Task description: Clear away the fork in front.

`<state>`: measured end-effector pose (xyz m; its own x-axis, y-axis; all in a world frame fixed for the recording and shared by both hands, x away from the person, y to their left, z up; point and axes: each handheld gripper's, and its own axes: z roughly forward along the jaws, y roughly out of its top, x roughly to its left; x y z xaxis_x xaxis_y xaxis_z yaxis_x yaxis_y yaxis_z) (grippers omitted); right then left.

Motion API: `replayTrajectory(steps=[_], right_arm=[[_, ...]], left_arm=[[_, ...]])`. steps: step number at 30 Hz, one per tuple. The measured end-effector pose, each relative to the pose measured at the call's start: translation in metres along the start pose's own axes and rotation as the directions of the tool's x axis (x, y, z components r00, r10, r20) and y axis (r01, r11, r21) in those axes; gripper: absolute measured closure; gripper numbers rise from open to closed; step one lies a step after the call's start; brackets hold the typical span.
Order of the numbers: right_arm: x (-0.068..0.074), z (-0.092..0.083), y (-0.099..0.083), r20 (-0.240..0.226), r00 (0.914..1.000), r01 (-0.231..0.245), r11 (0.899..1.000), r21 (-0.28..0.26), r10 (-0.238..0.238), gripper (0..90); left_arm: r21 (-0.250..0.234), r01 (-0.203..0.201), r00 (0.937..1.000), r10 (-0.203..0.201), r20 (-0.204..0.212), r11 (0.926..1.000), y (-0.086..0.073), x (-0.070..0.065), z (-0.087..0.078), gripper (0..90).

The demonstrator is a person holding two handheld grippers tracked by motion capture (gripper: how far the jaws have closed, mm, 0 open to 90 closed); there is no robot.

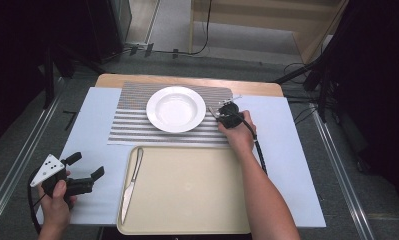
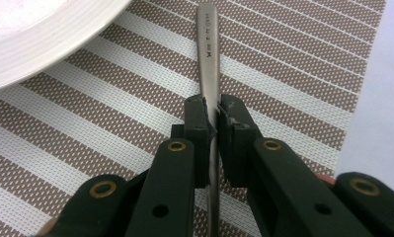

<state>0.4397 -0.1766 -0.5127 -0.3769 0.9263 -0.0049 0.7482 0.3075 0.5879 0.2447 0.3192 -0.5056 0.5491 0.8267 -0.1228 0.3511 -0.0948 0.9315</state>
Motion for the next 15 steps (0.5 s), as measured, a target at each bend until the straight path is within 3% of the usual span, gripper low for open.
replayTrajectory(steps=[11, 15], right_arm=[[-0.006, -0.020, -0.004, -0.021, 0.9998, 0.001, 0.993, -0.120, -0.003, 84.2], [-0.004, -0.021, -0.006, -0.031, 0.9989, 0.033, 0.994, -0.105, -0.036, 84.1]], left_arm=[[0.007, -0.007, 1.0000, 0.007, -0.004, 1.0000, 0.000, -0.001, 0.001, 0.0], [0.010, -0.014, 0.9999, 0.014, -0.003, 0.9999, 0.000, -0.001, 0.001, 0.0]])
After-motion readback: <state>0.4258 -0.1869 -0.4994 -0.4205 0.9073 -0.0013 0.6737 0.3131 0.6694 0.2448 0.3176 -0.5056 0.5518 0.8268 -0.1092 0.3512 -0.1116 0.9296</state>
